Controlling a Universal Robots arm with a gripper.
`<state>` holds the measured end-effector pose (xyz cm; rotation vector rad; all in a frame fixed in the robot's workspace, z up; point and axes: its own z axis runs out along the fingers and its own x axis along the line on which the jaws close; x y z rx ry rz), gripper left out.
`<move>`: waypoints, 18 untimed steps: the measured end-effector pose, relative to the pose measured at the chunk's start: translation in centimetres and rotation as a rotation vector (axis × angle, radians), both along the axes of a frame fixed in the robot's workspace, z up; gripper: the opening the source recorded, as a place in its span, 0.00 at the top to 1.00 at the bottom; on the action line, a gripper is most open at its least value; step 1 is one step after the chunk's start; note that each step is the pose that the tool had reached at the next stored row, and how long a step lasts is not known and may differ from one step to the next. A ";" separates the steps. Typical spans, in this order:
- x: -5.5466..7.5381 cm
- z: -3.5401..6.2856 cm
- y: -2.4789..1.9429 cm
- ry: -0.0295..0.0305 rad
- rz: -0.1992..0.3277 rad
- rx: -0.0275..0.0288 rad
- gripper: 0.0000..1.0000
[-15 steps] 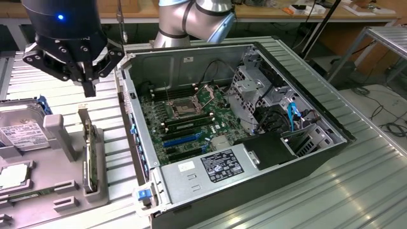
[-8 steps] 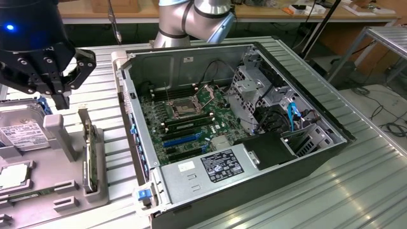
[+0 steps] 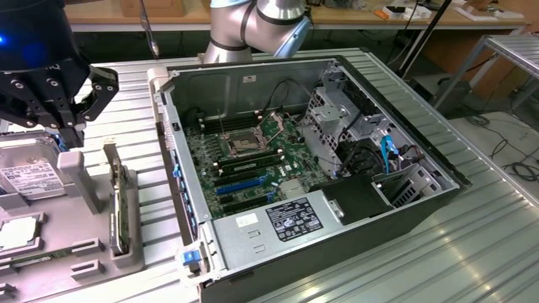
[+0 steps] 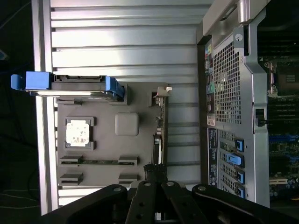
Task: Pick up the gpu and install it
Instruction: 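Pick up the gpu and move the gpu toward the slot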
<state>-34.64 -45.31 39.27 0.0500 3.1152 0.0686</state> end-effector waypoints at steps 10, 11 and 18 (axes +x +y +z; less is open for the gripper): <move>0.0 -0.05 0.00 0.0000 0.000 0.0000 0.89; 0.0 -0.14 0.00 0.0000 0.000 0.0000 0.89; 0.0 -1.12 0.00 0.0000 0.000 0.0000 0.89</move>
